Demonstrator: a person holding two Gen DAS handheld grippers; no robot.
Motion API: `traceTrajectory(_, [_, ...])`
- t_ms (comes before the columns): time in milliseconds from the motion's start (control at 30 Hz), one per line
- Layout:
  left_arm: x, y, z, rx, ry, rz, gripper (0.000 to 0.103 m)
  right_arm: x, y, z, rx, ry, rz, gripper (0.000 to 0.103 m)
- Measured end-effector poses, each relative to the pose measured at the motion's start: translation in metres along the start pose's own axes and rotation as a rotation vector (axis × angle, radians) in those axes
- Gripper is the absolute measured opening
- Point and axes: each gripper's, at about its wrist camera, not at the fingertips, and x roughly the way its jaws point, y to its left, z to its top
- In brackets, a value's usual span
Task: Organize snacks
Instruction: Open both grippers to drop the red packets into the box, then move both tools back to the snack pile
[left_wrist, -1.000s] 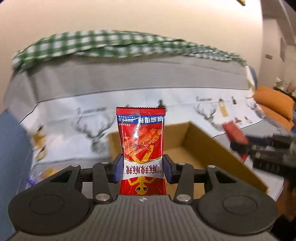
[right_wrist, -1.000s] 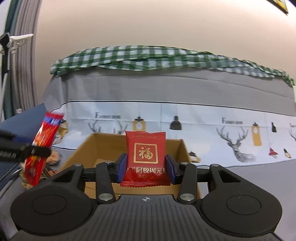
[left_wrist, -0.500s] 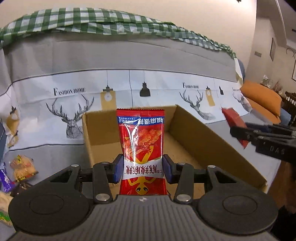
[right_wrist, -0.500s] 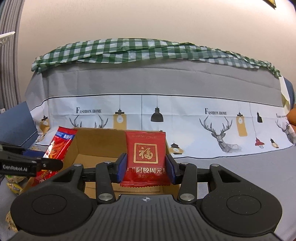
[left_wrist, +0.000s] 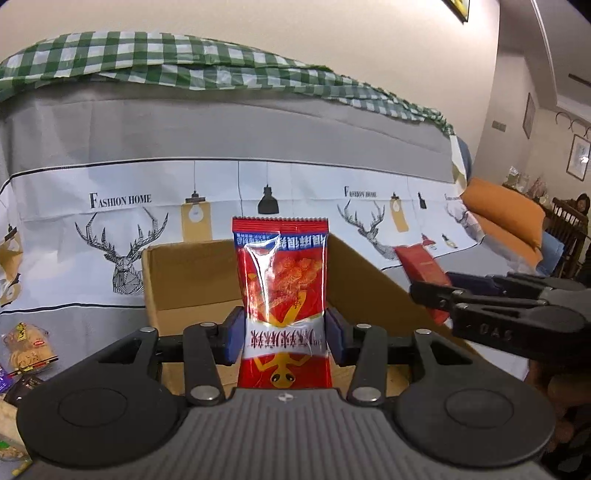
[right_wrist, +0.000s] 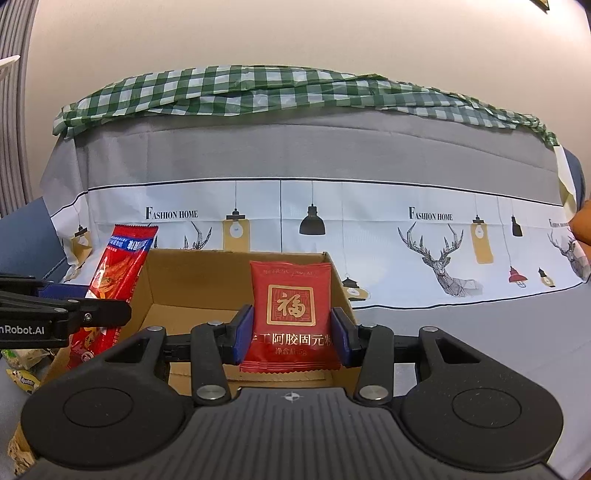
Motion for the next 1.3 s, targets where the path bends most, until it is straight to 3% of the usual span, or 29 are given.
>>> traceTrajectory(33, [-0.001,0.0,0.0,-0.006,-0.008,-0.007,0.074,0.0,0.0,0.0,0.002,0.0,-0.001,0.048])
traceTrajectory(67, [-0.003,0.0,0.0,-0.011,-0.023,-0.014,0.083,0.0,0.001,0.0,0.003,0.001,-0.007,0.057])
traceTrajectory(133, [-0.006,0.0,0.0,-0.013,-0.061,-0.009,0.084,0.004,0.001,-0.001,0.002,0.021,-0.027,0.079])
traceTrajectory(167, [-0.007,-0.001,-0.001,-0.013,-0.074,0.001,0.084,0.004,0.002,-0.001,0.002,0.02,-0.037,0.082])
traceTrajectory(400, [-0.018,-0.01,-0.006,0.056,-0.188,0.038,0.084,0.001,0.0,0.001,0.008,-0.015,-0.08,0.082])
traceTrajectory(700, [-0.035,-0.008,-0.006,0.098,-0.187,0.059,0.084,-0.007,0.002,-0.002,-0.006,-0.111,-0.103,0.082])
traceTrajectory(800, [-0.047,-0.002,-0.006,0.11,-0.149,0.04,0.07,-0.008,0.004,0.001,0.014,-0.108,-0.091,0.081])
traceTrajectory(867, [-0.052,0.004,-0.005,0.116,-0.086,0.059,0.037,-0.009,0.006,0.002,0.043,-0.101,-0.066,0.079])
traceTrajectory(933, [-0.061,0.009,-0.005,0.157,-0.048,0.098,0.018,-0.01,0.01,0.004,0.064,-0.092,-0.033,0.076])
traceTrajectory(1100, [-0.087,0.033,-0.011,0.31,-0.034,0.193,0.012,-0.018,0.031,0.006,0.063,-0.092,0.032,0.067])
traceTrajectory(1167, [-0.09,0.054,-0.018,0.272,-0.033,0.232,0.013,-0.02,0.041,0.006,0.061,-0.094,0.043,0.063])
traceTrajectory(1233, [-0.09,0.082,-0.035,0.151,-0.015,0.272,0.013,-0.022,0.053,0.007,0.065,-0.089,0.068,0.061])
traceTrajectory(1267, [-0.087,0.092,-0.035,0.117,0.029,0.299,0.012,-0.022,0.059,0.007,0.067,-0.086,0.083,0.059])
traceTrajectory(1300, [-0.09,0.098,-0.035,0.104,0.012,0.35,0.013,-0.023,0.066,0.007,0.069,-0.083,0.102,0.058])
